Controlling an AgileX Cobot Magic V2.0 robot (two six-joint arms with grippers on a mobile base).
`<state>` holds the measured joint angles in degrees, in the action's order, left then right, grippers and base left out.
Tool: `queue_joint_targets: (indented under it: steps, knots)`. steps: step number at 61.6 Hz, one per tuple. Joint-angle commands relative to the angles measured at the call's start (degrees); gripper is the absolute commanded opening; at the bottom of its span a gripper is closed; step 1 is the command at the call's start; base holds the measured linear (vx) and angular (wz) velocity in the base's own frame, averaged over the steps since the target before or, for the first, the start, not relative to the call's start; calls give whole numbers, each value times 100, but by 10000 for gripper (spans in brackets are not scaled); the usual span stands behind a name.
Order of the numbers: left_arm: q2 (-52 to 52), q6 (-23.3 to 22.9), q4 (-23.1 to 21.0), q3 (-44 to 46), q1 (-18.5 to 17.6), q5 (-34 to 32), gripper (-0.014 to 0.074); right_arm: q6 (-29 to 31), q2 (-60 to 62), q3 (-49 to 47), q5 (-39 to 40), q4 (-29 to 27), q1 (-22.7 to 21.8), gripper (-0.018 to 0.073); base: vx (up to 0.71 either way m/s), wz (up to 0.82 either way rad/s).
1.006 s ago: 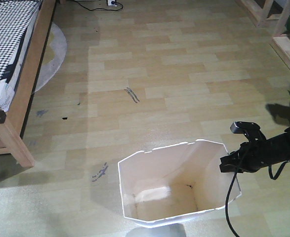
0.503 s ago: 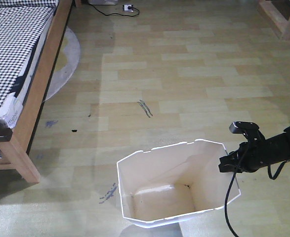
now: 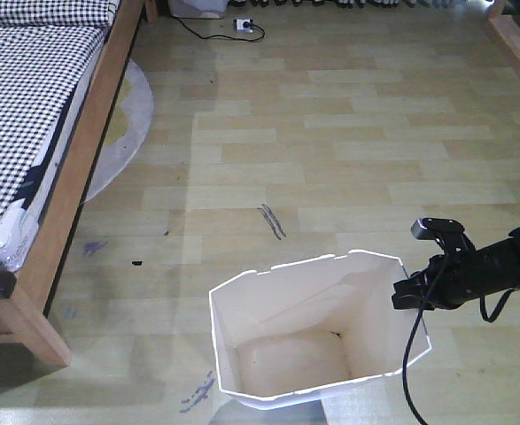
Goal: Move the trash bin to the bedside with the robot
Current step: 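Carry the bin with the right gripper as the base drives along the bed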
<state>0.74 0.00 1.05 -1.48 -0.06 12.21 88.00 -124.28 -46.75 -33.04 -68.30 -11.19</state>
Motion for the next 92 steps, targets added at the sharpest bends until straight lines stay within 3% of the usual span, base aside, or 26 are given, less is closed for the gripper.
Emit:
queue_joint_targets:
  steps: [1, 92]
  knots:
    - [82, 0, -23, -108, -13, -392, -6, -6, 396, -73, -1026, -378, -10, -6, 26, 3]
    - [82, 0, -23, -108, -13, -392, -6, -6, 396, -73, -1003, -378, -10, -6, 29, 1]
